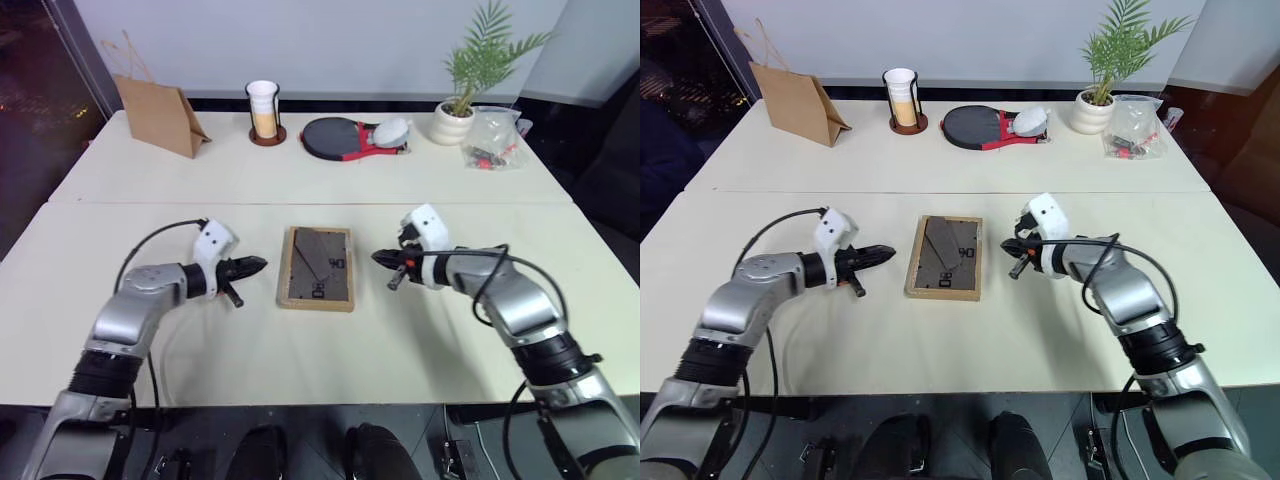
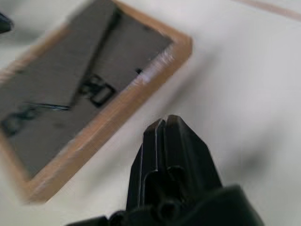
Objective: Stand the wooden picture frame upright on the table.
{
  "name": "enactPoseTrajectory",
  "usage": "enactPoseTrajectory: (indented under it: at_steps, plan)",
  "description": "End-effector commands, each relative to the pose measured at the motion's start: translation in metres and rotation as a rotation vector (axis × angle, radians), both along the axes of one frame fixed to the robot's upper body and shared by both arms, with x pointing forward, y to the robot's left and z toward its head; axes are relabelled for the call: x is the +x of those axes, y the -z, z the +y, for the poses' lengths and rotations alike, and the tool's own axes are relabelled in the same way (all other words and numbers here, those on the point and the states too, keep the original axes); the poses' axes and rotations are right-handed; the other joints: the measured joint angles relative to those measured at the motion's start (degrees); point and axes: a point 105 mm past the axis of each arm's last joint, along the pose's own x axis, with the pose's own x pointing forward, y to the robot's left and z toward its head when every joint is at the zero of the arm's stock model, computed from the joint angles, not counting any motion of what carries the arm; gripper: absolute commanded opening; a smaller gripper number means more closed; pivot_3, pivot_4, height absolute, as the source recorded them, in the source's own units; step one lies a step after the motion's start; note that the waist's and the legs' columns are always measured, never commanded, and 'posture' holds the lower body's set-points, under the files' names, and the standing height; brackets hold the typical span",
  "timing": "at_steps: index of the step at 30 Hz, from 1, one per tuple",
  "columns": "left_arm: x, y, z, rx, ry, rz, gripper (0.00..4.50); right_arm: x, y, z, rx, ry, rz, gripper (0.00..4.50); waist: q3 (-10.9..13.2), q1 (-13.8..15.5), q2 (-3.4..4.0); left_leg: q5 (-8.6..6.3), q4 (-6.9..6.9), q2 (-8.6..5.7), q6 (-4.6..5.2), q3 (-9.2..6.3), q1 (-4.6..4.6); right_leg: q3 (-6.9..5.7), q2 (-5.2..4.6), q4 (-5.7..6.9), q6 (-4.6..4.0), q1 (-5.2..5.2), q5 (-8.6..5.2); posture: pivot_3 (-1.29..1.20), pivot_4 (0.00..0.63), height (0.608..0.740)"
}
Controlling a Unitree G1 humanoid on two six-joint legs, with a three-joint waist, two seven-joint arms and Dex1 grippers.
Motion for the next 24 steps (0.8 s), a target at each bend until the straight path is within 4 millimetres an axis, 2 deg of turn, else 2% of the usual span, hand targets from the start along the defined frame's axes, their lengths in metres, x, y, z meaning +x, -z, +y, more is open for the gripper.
enactPoseTrajectory:
  at_steps: [1, 5, 11, 20, 24]
  plan:
    - [0.005, 0.003, -0.008, 0.049, 0.008, -0.033, 0.04, 0.008, -0.004, 0.011, -0.022, 0.002, -0.046, 0.0, 0.0, 0.0, 0.0, 0.0, 0.01, 0.0, 0.0, 0.0, 0.0, 0.0, 0.0, 0.01, 0.0, 0.0, 0.0, 0.0, 0.15, 0.74]
    - [-0.001, 0.014, -0.016, 0.057, 0.034, -0.015, 0.04, 0.003, 0.005, 0.032, 0.008, -0.043, -0.013, 0.0, 0.0, -0.3, 0.01, 0.0, 0.04, 0.03, 0.0, 0.02, 0.03, 0.02, 0.01, 0.07, 0.01, -0.01, 0.0, 0.0, 0.15, 0.74]
    - [-0.013, 0.012, -0.02, 0.051, 0.071, 0.011, 0.04, -0.012, 0.012, 0.053, 0.027, -0.117, 0.025, 0.0, 0.0, -0.3, 0.02, -0.01, 0.15, 0.08, 0.01, -0.01, 0.05, 0.02, 0.02, 0.17, 0.01, 0.02, 0.0, 0.0, 0.15, 0.74]
    - [-0.04, 0.017, -0.004, 0.105, 0.084, 0.08, 0.04, -0.038, 0.011, 0.061, 0.031, -0.16, 0.062, 0.0, 0.0, -0.4, 0.03, -0.03, 0.15, 0.14, 0.04, -0.03, 0.06, 0.02, 0.01, 0.19, 0.0, 0.02, 0.0, 0.0, 0.15, 0.74]
    - [-0.05, 0.018, 0.003, 0.113, 0.083, 0.112, 0.04, -0.043, 0.011, 0.062, 0.031, -0.171, 0.077, 0.0, 0.0, -0.4, 0.03, -0.03, 0.16, 0.16, 0.04, -0.04, 0.07, 0.02, 0.0, 0.19, -0.01, 0.02, 0.0, 0.0, 0.15, 0.74]
